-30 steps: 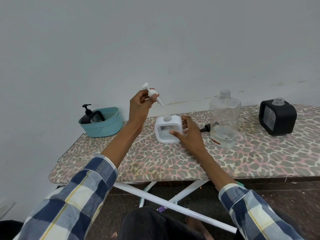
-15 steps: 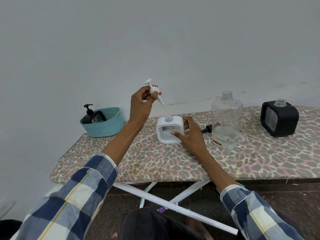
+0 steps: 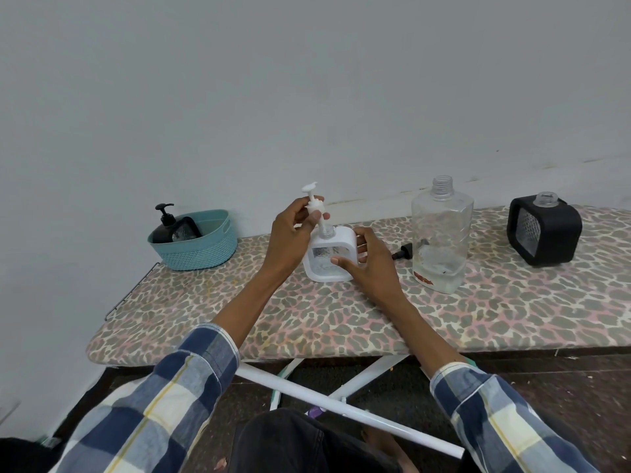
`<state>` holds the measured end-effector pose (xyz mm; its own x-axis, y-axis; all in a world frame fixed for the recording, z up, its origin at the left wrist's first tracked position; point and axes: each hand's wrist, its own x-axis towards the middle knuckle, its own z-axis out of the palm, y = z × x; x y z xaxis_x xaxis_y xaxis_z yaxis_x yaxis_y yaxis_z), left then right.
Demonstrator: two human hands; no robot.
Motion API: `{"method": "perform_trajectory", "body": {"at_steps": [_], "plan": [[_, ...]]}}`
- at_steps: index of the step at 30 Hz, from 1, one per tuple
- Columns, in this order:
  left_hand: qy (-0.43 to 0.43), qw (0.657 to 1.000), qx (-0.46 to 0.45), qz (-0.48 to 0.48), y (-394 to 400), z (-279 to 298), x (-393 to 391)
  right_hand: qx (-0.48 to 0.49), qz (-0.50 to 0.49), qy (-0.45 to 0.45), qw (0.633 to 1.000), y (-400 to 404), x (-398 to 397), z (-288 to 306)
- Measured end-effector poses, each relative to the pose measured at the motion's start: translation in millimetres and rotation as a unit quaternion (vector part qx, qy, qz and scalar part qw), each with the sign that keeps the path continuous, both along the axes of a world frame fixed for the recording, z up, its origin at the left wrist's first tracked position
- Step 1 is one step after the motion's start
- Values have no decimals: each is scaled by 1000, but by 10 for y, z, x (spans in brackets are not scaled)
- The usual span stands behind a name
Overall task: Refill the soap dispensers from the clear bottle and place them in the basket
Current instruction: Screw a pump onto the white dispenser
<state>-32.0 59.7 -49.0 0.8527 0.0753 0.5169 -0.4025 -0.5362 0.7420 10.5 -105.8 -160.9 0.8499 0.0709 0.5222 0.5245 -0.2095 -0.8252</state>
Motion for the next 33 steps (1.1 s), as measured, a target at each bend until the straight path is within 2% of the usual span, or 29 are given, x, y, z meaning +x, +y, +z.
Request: {"method": "perform_trajectory", "body": {"at_steps": [8,19,25,33], "plan": [[33,997,72,-10,-41,-165,25,2,-3,-1,1000,5,-11,-3],[96,991,-91,-16,-63,-296,34,6,-1,2,1000,7,-29,21],[40,993,-88,71,-230,-386,62,8,-2,0,1000,2,-31,24],[53,992,-114,12,-169,-470,77,4,-1,5,1000,-1,-23,27]]}}
